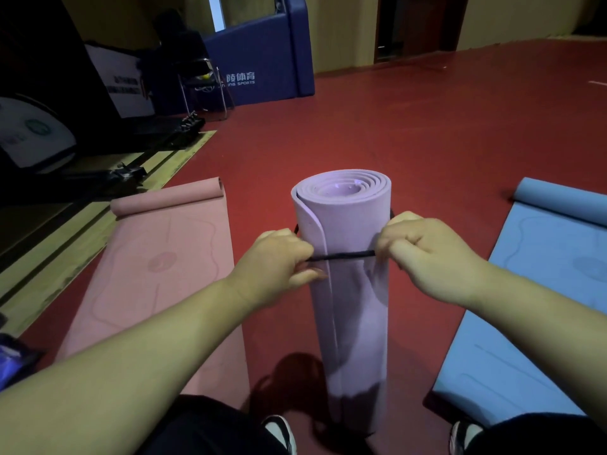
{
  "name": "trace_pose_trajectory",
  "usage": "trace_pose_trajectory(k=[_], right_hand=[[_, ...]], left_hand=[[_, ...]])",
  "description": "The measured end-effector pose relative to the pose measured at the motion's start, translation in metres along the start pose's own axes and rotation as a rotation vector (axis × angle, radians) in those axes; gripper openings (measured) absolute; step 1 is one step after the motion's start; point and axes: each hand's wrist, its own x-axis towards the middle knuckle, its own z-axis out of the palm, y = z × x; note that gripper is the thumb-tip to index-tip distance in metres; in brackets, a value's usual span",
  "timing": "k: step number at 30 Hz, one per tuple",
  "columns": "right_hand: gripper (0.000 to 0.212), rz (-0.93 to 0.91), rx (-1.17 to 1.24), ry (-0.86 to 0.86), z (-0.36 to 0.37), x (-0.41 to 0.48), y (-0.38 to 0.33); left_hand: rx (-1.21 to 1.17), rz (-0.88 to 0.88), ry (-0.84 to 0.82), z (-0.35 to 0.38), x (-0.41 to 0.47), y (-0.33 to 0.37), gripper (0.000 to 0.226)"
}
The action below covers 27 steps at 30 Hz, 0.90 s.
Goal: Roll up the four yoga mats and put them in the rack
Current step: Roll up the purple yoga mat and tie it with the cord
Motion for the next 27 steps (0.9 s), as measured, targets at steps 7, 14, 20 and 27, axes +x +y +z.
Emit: trace_pose_trajectory(k=[7,14,20,27], right_hand=[[0.034,-0.023,-0.160,-0.291,0.012,-0.007,0.038],[0.038,0.148,-0.238,-0.631,0.056,-0.035,0.075],[0.032,0.085,-0.315,-0.566,0.055,-0.030,0.098],[0.049,0.098,-0.143,-0.376,0.052,-0.026,0.114]], left_hand=[[-0.180,-0.049,-0.179,0.002,-0.016,-0.014,0.060],[-0.254,-0.076,-0.674,0.053,-0.047,-0.022,0.065],[-0.148,-0.111,-0.621,0.077,-0.045,-0.037,0.077],[-0.387,-0.175,-0.316,0.092,-0.040,-0.039,0.058]])
